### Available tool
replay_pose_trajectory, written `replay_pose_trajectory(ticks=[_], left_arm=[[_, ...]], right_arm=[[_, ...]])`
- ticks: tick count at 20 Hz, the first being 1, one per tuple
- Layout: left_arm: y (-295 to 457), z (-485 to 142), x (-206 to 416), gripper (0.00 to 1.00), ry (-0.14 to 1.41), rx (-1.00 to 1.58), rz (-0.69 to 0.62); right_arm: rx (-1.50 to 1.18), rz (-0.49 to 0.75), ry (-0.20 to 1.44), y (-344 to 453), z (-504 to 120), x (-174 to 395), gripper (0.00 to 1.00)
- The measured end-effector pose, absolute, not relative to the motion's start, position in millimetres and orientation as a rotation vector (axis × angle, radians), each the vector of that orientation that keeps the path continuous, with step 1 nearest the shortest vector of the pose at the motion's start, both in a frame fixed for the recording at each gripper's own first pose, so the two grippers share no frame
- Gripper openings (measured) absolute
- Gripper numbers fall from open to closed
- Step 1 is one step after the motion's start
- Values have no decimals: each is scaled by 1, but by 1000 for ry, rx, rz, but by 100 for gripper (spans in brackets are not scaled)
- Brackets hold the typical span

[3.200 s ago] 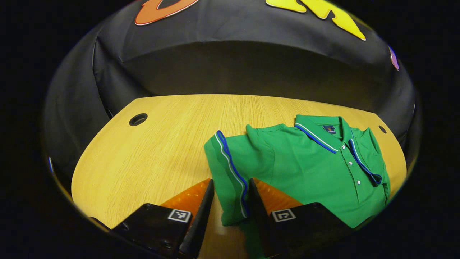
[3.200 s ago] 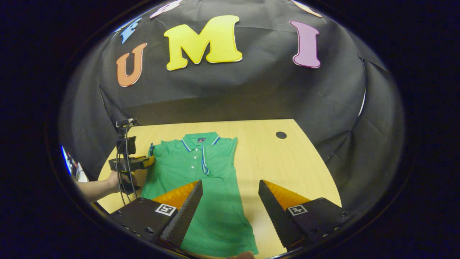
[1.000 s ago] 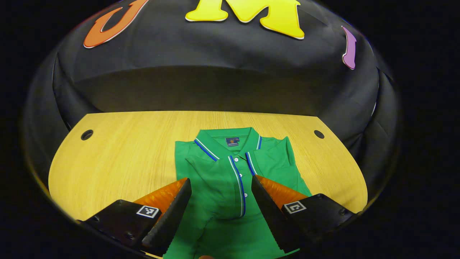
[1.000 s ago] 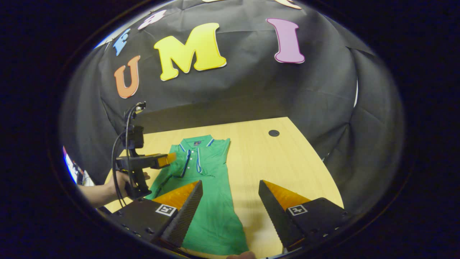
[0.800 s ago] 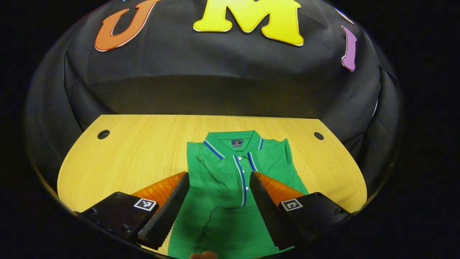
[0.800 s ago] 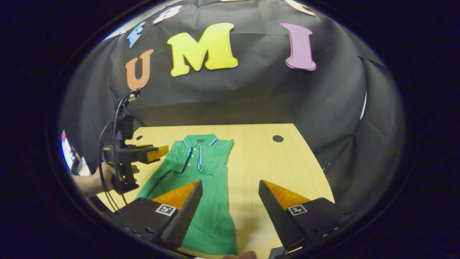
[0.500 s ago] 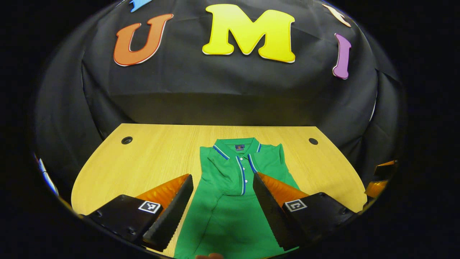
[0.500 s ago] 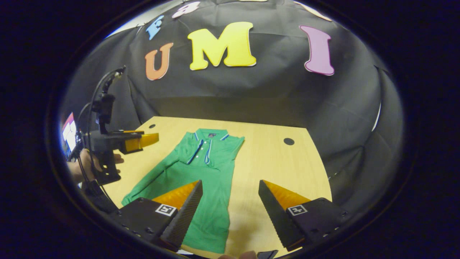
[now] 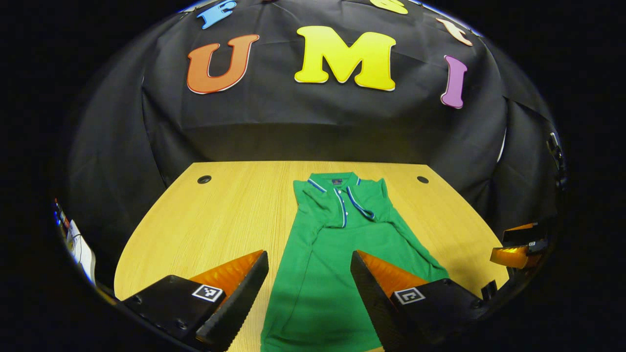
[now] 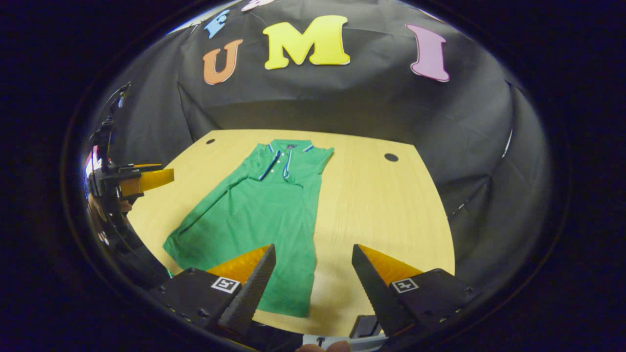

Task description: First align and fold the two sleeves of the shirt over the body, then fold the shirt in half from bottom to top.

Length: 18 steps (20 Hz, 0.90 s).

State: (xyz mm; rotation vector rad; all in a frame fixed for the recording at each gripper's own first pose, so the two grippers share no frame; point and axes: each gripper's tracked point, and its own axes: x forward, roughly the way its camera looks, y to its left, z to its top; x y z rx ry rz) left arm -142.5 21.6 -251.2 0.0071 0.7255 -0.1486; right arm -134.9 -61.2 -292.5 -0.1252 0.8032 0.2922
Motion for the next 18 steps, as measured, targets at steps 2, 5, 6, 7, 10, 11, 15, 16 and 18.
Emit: replay_pose_trajectory(ticks=[2,5,6,7,10,11,15,16,18], left_arm=[[35,-272,-169,100,782,18,-162],[54,-309,-212,100,889,39,-188],[60,-320,-225,100,926,40,-191],[65,-331,-237,100,963,35,-192],[81,-359,-267,100,1067,14,-173],[87,-366,-274,100,1094,12,-166],[95,-378,-284,100,1153,36,-169],[96,-381,-284,100,1162,40,-166],[98,-391,-282,100,1187,43,-145]], right_arm=[[-163,272,853,-66,-313,-156,96],[-182,262,937,-69,-341,-188,96],[-182,257,966,-70,-350,-197,96],[-182,251,991,-70,-357,-203,97],[-195,249,1050,-67,-376,-214,97],[-205,250,1070,-66,-382,-216,97],[-203,247,1147,-63,-401,-227,97],[-206,237,1169,-62,-409,-227,97],[-207,226,1209,-61,-419,-227,97]])
